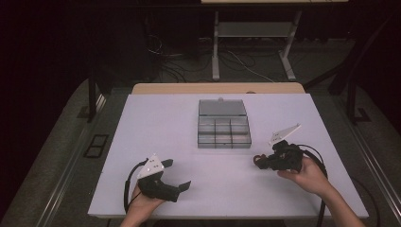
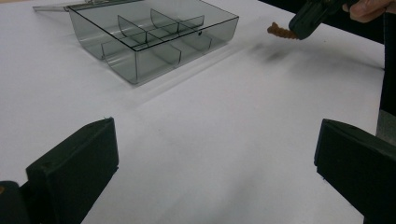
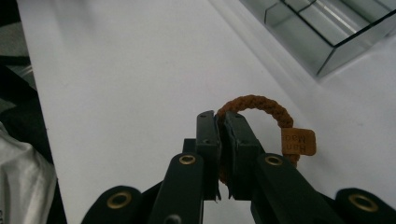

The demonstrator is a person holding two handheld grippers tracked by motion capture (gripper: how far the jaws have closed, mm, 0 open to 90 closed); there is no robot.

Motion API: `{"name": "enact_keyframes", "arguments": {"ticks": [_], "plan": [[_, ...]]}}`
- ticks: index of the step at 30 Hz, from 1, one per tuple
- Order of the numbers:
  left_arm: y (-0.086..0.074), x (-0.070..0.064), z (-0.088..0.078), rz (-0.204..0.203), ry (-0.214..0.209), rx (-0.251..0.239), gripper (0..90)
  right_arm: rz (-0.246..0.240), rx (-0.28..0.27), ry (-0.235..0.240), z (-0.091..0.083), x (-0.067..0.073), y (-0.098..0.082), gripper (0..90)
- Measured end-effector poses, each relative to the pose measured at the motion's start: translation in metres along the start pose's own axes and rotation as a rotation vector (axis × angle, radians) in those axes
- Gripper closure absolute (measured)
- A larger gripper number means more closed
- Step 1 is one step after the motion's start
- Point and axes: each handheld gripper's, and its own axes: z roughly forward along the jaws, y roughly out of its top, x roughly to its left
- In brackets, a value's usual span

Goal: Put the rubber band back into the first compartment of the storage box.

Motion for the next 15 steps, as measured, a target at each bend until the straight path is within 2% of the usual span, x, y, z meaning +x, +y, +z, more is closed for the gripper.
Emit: {"name": "enact_keyframes", "arguments": {"ticks": [4, 11, 15], "plan": [[0.000, 0.001, 0.000, -0.002, 0.001, 0.004, 0.0, 0.010, -0.030, 0.004, -0.009, -0.001, 0.005, 84.9], [0.000, 0.001, 0.001, -0.001, -0.001, 0.006, 0.0, 0.008, -0.051, 0.007, -0.015, 0.000, 0.012, 84.8], [0.000, 0.001, 0.001, -0.005, -0.002, 0.004, 0.0, 0.013, -0.087, 0.023, -0.018, 0.000, 0.019, 84.8]]}}
